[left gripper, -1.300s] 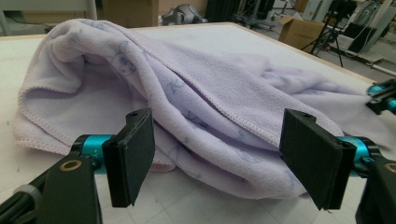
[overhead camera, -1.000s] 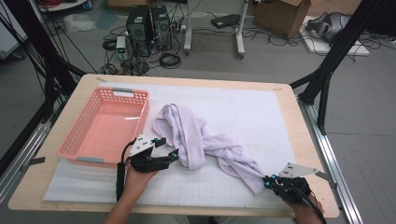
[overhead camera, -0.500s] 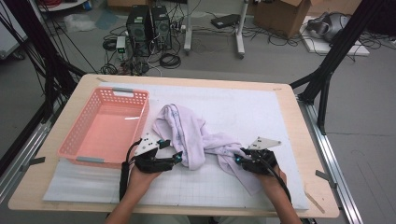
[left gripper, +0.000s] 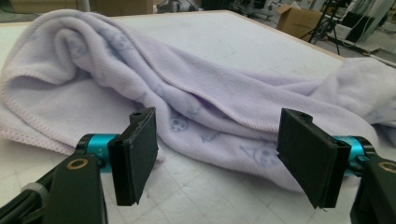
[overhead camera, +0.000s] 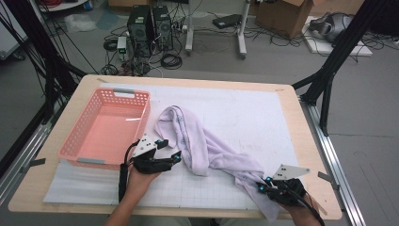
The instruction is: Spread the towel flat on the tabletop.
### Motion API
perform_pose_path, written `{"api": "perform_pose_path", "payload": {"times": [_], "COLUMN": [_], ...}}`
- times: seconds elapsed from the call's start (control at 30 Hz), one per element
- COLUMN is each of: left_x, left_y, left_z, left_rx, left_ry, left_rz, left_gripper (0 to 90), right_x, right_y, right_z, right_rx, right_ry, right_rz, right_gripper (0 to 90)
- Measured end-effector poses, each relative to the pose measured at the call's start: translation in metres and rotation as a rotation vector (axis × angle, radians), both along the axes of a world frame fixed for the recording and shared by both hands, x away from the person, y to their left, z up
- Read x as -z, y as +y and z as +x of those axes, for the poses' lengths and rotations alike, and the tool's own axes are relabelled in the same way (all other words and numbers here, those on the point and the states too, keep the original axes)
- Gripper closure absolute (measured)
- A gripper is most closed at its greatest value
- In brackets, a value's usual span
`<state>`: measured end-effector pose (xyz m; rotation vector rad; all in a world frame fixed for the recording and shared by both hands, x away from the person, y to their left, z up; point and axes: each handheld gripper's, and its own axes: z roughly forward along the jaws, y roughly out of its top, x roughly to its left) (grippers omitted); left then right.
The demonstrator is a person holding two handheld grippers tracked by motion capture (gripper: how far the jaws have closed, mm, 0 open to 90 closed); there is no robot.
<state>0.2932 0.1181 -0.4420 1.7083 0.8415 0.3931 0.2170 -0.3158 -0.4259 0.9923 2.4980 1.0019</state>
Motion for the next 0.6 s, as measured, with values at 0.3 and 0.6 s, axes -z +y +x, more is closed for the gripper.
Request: {"api": "perform_pose_path", "payload": {"times": [0.3,0.6], "left_x": [0.0,0.0], "left_y": [0.003,0.005], "left_z": [0.0,0.0], "left_rx": [-0.014,-0.017], "left_ry": [-0.005,-0.006], "left_rz": [-0.003,-0.001], "left_gripper": [29.4,29.5], "right_x": [-0.039,-0.024], "right_y": [0.042,0.125], "right_z": [0.028,0.092], "right_rx": [0.005,-0.109], "right_ry": [-0.15,0.001], "right_rz": [0.136,0.171], "right_gripper": [48.7,43.2]}}
